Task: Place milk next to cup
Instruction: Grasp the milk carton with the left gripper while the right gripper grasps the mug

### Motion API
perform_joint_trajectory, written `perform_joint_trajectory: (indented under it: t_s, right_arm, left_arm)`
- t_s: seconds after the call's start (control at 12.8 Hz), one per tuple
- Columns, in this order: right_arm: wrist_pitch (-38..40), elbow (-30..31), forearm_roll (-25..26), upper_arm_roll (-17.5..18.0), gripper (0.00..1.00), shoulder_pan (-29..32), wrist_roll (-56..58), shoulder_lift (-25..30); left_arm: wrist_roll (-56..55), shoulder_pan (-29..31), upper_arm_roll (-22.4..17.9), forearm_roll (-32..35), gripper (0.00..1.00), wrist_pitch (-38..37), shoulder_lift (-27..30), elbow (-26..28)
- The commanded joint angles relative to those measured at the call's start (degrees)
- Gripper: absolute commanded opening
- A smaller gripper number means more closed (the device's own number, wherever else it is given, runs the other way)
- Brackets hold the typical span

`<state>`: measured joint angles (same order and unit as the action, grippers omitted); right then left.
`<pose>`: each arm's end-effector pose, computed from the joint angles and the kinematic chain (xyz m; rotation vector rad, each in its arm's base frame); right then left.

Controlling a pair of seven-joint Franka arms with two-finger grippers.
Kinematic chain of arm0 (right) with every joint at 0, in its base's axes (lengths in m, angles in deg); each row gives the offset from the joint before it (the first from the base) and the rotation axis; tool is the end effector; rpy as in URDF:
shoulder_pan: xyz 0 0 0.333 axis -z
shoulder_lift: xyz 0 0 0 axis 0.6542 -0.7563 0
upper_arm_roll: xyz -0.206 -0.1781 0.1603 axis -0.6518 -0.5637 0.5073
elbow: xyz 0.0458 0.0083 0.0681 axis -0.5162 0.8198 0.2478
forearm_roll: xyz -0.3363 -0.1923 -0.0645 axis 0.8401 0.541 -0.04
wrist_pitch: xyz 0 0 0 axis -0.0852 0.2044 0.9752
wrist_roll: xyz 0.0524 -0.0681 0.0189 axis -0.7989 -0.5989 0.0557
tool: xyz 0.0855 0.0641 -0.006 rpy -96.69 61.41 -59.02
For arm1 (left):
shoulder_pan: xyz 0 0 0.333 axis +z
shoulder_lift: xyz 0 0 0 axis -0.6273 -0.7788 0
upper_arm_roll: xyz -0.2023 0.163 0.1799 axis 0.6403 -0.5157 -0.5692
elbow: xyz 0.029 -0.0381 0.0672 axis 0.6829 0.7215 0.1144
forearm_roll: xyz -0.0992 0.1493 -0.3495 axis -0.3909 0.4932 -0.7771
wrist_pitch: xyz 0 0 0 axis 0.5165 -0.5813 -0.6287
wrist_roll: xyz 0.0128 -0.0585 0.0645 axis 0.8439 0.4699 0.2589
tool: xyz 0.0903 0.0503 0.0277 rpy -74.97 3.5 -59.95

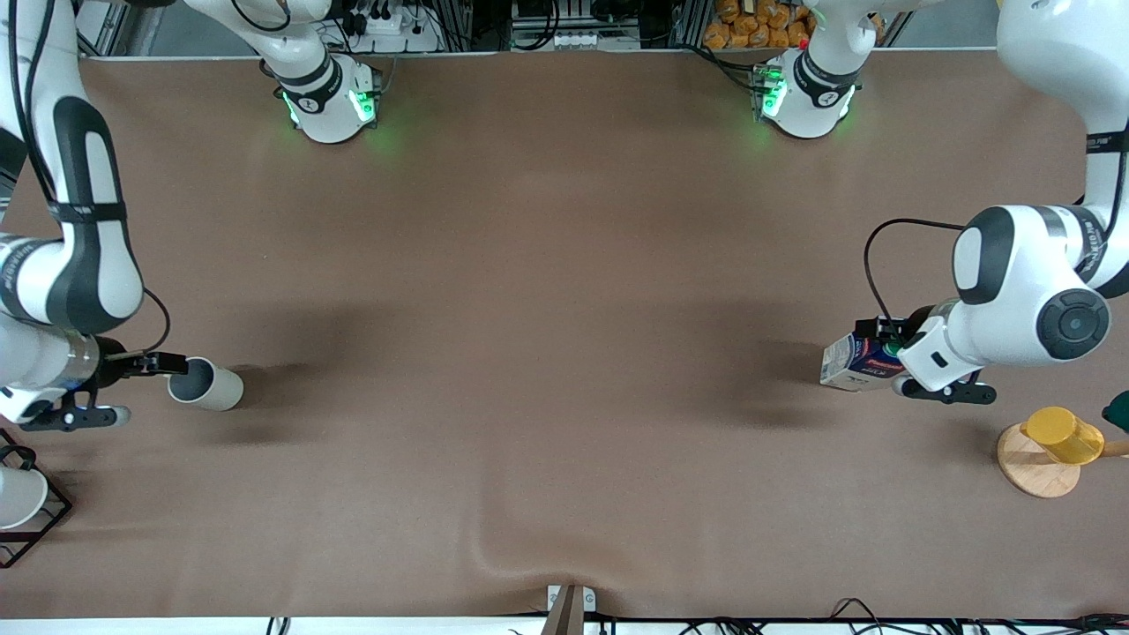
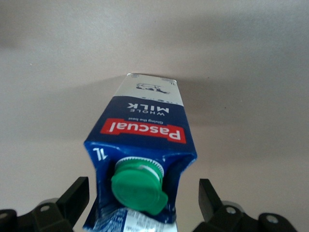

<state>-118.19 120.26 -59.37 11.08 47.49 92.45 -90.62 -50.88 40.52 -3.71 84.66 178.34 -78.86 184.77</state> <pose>0.6605 -0.1390 0.3098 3.0554 0.2286 -0.2511 0.6261 -0.0212 0.3302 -3.0944 0.1544 0.4371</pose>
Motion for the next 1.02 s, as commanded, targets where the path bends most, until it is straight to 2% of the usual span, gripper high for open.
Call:
perform_joint_trajectory:
  t_s: [0.0,0.16,0.23,0.31,0.47,0.55,0.63,0.7,0.94]
  right_arm:
    - [-2.2,-3.4,2.1,0.4,1.00,1.3,7.9,-4.2]
    - [-4.5,-3.3,1.8,0.5,1.00,1.5,12.9,-5.5]
    - [-4.5,-3.0,1.5,0.5,1.00,1.8,13.6,-5.9]
    - [-4.0,-2.6,1.1,0.5,1.00,2.0,13.7,-6.3]
    - [-4.1,-1.3,1.0,0.6,1.00,2.2,13.9,-6.9]
    - [-4.4,-1.3,1.0,0.6,1.00,2.2,14.0,-7.4]
    - [-4.7,-1.4,0.9,0.6,0.61,2.2,15.4,-7.8]
    - [-4.8,-1.4,0.5,0.7,0.03,2.2,16.3,-8.2]
    - [-5.0,-1.6,-0.2,0.9,0.00,2.1,17.2,-8.2]
  left_arm:
    - [0.7,0.2,0.0,2.5,0.95,0.7,0.0,0.3]
    - [0.6,0.0,0.1,3.6,0.68,0.6,-0.8,0.1]
    - [0.7,0.3,0.1,3.6,0.59,0.6,-0.6,0.0]
    - [0.8,0.3,0.1,3.6,0.55,0.5,-0.6,-0.1]
    - [0.7,0.1,0.1,3.6,0.34,0.2,-0.6,-0.4]
    - [0.7,0.2,0.1,3.6,0.29,0.1,-0.1,-0.6]
    - [0.5,0.3,0.1,3.6,0.28,0.0,0.4,-1.2]
    - [0.3,0.2,0.1,3.5,0.28,-0.6,0.7,-2.6]
    - [-0.6,0.0,0.1,3.4,0.28,-6.1,1.1,-6.0]
